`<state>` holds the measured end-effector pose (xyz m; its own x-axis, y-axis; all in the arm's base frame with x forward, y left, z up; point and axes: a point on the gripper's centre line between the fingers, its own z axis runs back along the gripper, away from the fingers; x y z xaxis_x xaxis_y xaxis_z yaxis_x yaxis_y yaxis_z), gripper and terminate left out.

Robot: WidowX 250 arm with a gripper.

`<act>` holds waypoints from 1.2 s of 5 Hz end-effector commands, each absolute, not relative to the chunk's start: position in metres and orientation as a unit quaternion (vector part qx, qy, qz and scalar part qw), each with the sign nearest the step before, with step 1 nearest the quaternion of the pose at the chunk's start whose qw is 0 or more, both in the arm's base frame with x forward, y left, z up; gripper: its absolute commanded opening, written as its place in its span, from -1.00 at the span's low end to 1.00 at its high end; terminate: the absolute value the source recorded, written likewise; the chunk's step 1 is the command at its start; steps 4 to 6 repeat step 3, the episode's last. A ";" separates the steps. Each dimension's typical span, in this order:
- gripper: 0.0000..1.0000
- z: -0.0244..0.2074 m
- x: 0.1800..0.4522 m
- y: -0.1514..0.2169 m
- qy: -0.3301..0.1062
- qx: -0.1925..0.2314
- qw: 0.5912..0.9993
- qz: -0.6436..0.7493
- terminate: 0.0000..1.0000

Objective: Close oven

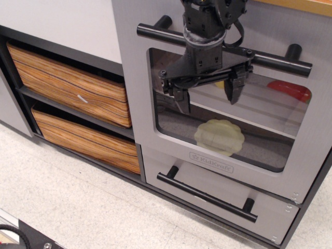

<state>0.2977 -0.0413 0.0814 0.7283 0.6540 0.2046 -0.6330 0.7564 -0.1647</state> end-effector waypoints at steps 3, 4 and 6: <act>1.00 0.109 0.292 -0.030 -0.141 -0.052 0.932 0.329 1.00; 1.00 0.109 0.292 -0.030 -0.141 -0.052 0.932 0.329 1.00; 1.00 0.109 0.292 -0.030 -0.141 -0.052 0.932 0.329 1.00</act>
